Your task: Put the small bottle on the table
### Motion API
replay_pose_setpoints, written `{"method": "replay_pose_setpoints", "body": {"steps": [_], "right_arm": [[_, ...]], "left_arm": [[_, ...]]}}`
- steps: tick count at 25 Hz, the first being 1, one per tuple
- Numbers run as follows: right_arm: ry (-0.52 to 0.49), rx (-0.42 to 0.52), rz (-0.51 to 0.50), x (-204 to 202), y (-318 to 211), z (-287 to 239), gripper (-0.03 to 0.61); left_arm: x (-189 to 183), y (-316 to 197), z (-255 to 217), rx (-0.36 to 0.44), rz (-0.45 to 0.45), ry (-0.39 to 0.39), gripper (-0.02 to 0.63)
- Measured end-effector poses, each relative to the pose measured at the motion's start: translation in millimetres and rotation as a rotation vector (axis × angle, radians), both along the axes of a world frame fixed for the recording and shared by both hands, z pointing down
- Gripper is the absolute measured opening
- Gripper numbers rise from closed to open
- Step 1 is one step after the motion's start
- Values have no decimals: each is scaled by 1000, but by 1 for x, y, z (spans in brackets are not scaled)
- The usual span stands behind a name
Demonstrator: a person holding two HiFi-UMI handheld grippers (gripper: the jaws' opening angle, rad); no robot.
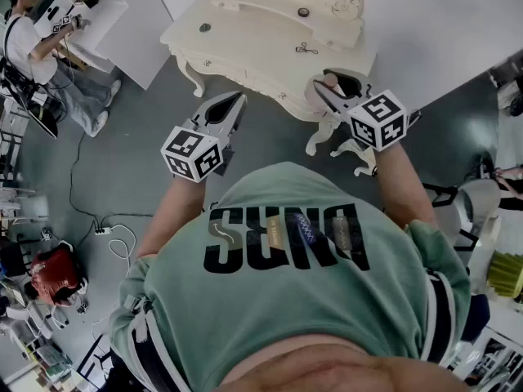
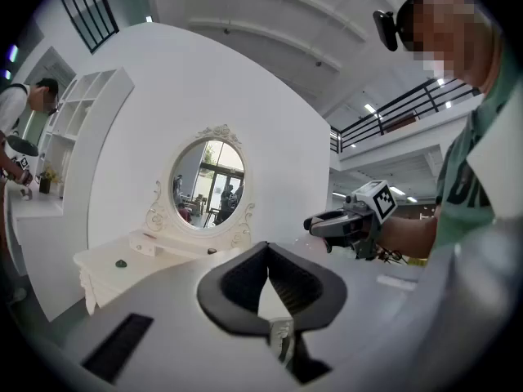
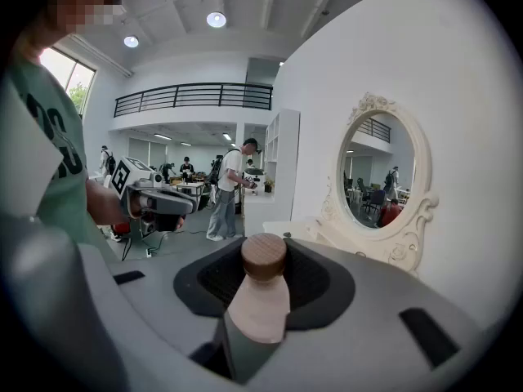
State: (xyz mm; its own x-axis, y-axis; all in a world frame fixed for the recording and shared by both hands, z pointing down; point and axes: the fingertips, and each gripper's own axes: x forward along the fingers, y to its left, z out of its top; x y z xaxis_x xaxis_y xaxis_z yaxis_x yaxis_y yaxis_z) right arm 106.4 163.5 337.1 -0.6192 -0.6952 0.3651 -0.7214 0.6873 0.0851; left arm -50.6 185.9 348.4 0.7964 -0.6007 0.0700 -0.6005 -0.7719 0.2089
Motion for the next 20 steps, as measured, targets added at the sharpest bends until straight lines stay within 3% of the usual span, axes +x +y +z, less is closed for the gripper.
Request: {"method": "replay_pose_setpoints", "body": {"steps": [20], "right_arm": [[-3,-2,-46,24,3,1,129]], "left_arm": [[31,1,-2,6,-22,-6,9]]}}
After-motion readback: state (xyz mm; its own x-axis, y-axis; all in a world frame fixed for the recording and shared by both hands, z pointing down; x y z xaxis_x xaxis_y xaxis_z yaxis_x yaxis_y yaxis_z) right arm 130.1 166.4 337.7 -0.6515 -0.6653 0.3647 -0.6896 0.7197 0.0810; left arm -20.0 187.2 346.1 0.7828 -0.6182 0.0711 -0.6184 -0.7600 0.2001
